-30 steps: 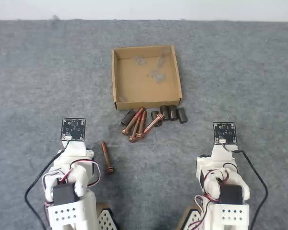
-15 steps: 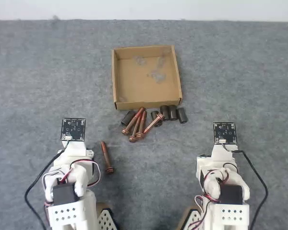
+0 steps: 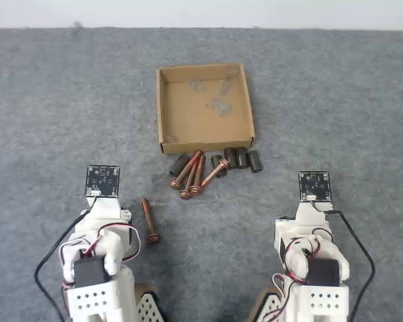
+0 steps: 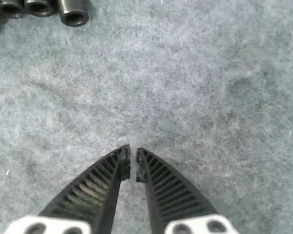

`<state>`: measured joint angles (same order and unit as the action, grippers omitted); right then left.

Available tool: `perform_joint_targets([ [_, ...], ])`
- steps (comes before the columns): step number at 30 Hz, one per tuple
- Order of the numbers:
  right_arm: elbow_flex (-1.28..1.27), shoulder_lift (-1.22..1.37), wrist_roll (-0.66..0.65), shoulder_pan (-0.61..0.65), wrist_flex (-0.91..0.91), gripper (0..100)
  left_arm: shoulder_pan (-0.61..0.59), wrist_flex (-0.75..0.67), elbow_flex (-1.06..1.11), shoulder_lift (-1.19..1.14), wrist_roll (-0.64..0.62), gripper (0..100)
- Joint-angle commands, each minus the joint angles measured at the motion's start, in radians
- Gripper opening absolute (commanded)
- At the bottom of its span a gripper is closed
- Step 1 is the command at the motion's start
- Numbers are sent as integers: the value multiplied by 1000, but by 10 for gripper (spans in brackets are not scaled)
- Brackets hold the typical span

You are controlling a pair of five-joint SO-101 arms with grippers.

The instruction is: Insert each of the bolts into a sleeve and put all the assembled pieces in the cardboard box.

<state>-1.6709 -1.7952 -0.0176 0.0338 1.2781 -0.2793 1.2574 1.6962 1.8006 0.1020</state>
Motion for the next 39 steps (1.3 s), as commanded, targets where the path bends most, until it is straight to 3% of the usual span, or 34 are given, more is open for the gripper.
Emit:
perform_joint_targets([
  [1,-14,-4,5,-5,4,6,-5,5,-12,21,9,11],
  [5,-14,-4,5,-5,4,6,8,5,-12,21,9,11],
  [10,-14,-5,5,-8,4,6,117,5,-12,21,9,11],
  [17,-14,-4,3,-1,5,6,120,-12,-21,25,9,11],
  [30,-14,-13,3,21,-33,6,153,-404,-12,23,9,12],
  [33,-14,-13,3,21,-97,6,193,-388,-12,21,11,12],
  [39,-14,-13,3,21,-124,6,204,-201,-12,21,12,12],
])
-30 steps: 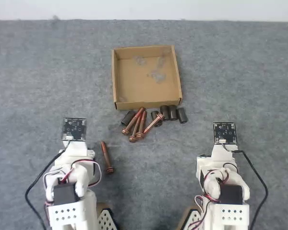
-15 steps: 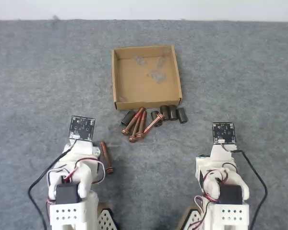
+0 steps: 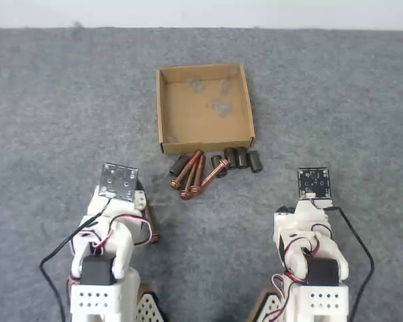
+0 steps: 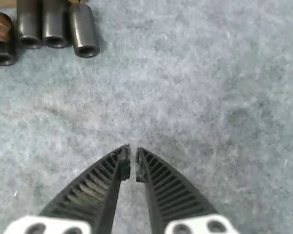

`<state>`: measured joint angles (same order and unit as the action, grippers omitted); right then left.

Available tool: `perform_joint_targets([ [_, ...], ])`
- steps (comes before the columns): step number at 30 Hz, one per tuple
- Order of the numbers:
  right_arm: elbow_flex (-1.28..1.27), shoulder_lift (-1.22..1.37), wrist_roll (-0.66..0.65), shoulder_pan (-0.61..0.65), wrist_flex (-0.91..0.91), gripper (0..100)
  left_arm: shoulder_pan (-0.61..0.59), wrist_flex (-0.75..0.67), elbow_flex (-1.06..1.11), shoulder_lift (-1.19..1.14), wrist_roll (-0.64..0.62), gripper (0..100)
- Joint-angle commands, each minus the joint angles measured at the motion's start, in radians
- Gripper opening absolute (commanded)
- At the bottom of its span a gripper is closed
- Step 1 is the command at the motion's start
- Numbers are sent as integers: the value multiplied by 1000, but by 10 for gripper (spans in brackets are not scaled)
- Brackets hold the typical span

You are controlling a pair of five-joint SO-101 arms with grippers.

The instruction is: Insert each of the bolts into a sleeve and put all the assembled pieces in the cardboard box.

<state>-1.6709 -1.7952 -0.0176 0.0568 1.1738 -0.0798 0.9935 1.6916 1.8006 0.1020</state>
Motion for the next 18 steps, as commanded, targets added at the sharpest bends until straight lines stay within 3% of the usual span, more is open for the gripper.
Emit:
perform_joint_targets([
  [1,-14,-13,3,-2,-19,6,2,64,-7,21,12,12],
  [6,-14,-13,3,-1,-56,6,-2,64,-7,21,12,12],
  [13,-14,-12,-66,16,-400,6,-75,25,-7,21,8,12],
  [18,-14,-1,-126,45,-369,6,-129,-3,-12,21,-35,12],
])
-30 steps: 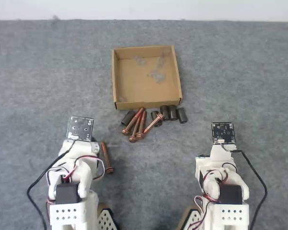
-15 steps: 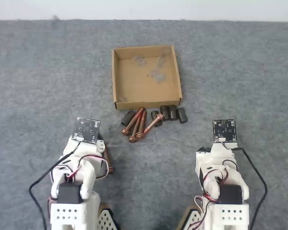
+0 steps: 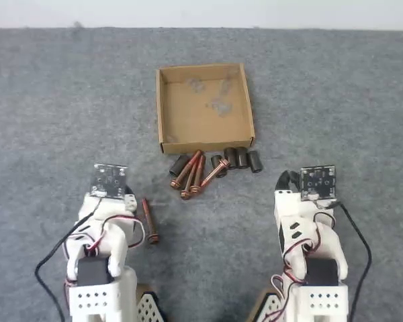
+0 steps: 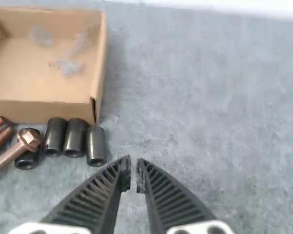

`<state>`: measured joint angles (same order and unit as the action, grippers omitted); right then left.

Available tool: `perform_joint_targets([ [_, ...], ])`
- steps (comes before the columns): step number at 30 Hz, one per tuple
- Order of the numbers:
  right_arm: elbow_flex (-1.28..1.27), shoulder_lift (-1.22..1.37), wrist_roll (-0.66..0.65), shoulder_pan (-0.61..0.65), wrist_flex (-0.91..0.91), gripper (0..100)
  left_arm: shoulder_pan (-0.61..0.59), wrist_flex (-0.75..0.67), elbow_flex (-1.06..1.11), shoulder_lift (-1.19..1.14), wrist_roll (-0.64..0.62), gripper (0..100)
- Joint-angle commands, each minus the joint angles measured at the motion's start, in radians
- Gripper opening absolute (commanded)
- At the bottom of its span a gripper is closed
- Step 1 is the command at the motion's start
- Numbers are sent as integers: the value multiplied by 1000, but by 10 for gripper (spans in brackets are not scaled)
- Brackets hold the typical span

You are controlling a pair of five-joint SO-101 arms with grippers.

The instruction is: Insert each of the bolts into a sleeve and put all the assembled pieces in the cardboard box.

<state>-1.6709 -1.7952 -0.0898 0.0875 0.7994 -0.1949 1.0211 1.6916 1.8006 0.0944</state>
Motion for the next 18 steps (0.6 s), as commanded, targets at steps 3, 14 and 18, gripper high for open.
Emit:
perform_joint_targets([
  [3,12,-1,-68,13,36,6,-20,-5,-28,20,-31,12],
  [14,160,1,-43,19,231,6,-72,49,-79,-5,-37,12],
  [18,160,2,-44,19,234,6,-72,-9,-117,-150,-37,12],
])
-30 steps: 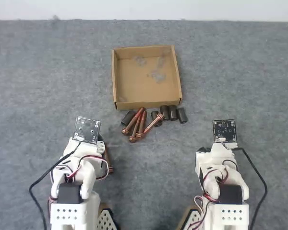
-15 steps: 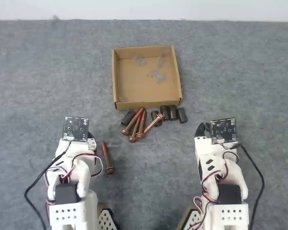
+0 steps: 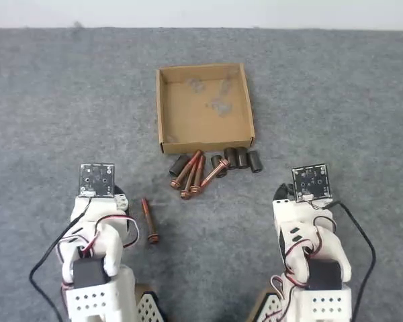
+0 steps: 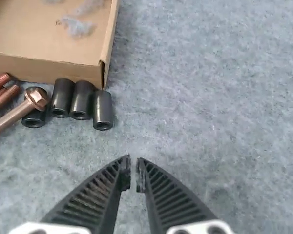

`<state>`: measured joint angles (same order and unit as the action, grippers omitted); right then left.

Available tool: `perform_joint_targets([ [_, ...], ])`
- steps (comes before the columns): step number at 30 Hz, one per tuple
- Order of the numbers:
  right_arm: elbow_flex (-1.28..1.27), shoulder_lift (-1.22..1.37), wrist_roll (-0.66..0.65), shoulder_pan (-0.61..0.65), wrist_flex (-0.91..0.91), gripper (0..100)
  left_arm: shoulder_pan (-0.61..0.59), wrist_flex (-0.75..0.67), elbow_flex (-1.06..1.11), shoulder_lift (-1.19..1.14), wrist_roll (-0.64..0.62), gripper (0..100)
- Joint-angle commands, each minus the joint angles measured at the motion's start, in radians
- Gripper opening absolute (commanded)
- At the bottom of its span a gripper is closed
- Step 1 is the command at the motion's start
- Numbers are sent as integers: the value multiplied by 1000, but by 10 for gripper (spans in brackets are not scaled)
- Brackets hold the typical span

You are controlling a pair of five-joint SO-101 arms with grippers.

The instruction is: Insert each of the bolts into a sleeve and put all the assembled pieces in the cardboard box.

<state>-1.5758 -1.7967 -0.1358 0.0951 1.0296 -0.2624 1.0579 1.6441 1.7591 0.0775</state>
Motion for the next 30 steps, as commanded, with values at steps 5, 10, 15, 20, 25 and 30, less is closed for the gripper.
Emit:
perform_joint_targets([
  [5,98,87,0,28,-10,6,-6,-180,-154,-428,-20,12],
  [10,256,386,6,97,-104,6,-8,-342,-251,-773,-18,12],
  [15,473,777,9,127,-159,6,-38,-377,-358,-994,-18,12],
  [20,647,1145,9,130,-237,6,-40,-377,-401,-1073,-20,12],
  [25,832,1438,9,166,-237,6,-41,-377,-403,-1074,-20,12],
  [30,1056,1664,0,162,-137,7,-43,-379,-404,-1077,-20,13],
])
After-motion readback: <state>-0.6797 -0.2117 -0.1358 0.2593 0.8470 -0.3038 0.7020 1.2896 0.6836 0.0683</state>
